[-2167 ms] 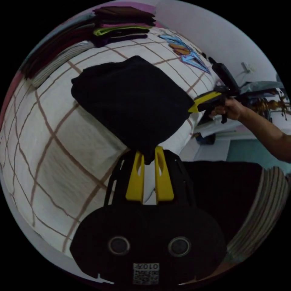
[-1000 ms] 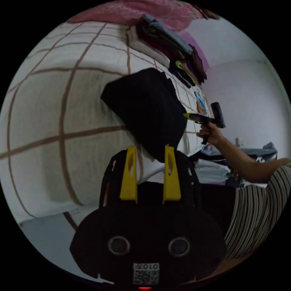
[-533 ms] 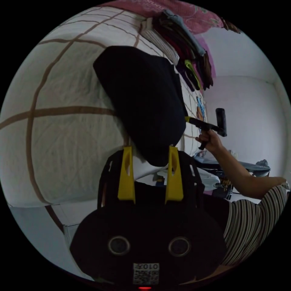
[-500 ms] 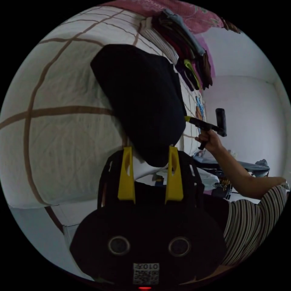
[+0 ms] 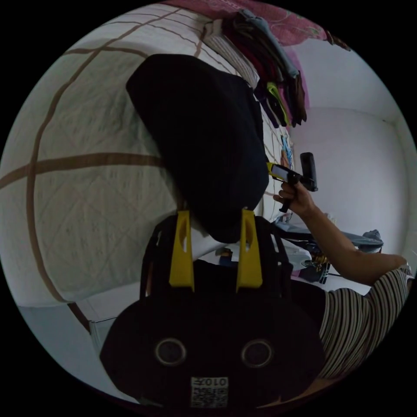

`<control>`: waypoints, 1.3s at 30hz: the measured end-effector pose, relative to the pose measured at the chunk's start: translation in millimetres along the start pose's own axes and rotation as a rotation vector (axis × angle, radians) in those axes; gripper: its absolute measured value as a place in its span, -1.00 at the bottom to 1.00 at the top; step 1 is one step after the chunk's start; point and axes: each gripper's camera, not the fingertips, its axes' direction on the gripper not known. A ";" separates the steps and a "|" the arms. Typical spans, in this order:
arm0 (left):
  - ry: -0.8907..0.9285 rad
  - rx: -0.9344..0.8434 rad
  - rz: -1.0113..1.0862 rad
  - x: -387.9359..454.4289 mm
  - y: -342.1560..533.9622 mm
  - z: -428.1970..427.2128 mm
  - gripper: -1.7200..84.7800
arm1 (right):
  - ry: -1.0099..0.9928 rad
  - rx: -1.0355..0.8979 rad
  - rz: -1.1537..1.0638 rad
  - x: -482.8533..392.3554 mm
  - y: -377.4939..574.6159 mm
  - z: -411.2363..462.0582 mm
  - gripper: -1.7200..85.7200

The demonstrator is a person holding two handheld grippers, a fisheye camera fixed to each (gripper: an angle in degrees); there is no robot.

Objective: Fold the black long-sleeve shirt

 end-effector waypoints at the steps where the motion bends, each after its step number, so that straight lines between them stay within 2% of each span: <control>1: 0.004 0.001 -0.002 -2.9 0.4 -2.0 -0.57 | -0.012 0.005 0.017 2.5 0.1 -4.5 -0.64; 10: 0.026 0.015 0.012 -18.1 -6.7 -5.8 -0.57 | -0.015 0.028 0.018 0.6 0.0 -26.6 -0.64; 16: 0.053 0.027 0.007 -30.4 -11.2 -13.1 -0.58 | 0.064 0.032 0.011 -15.2 3.5 -38.5 -0.69; 20: 0.067 0.043 0.009 -38.8 -14.6 -24.2 -0.58 | -0.090 0.034 0.083 3.3 8.7 -49.4 -0.79; 21: 0.067 0.047 0.013 -39.2 -15.4 -26.2 -0.58 | -0.211 -0.015 0.081 8.8 8.4 -50.5 -0.82; 22: 0.059 0.049 0.021 -39.5 -17.4 -30.0 -0.58 | -0.236 -0.035 0.070 7.2 9.1 -54.2 -0.83; 24: 0.059 0.046 0.033 -40.2 -20.8 -34.5 -0.57 | -0.201 -0.036 0.005 -5.7 11.4 -65.3 -0.83; 27: 0.098 0.033 0.012 -46.2 -28.2 -36.6 -0.57 | -0.287 0.015 -0.039 -18.4 18.9 -88.1 -0.84; 33: 0.210 0.108 -0.107 -60.6 -38.7 -49.0 -0.56 | -0.383 0.051 -0.061 -36.6 31.2 -121.9 -0.84; 39: 0.295 0.078 -0.188 -69.9 -61.5 -58.6 -0.62 | -0.427 0.082 -0.026 -46.3 46.9 -138.8 -0.84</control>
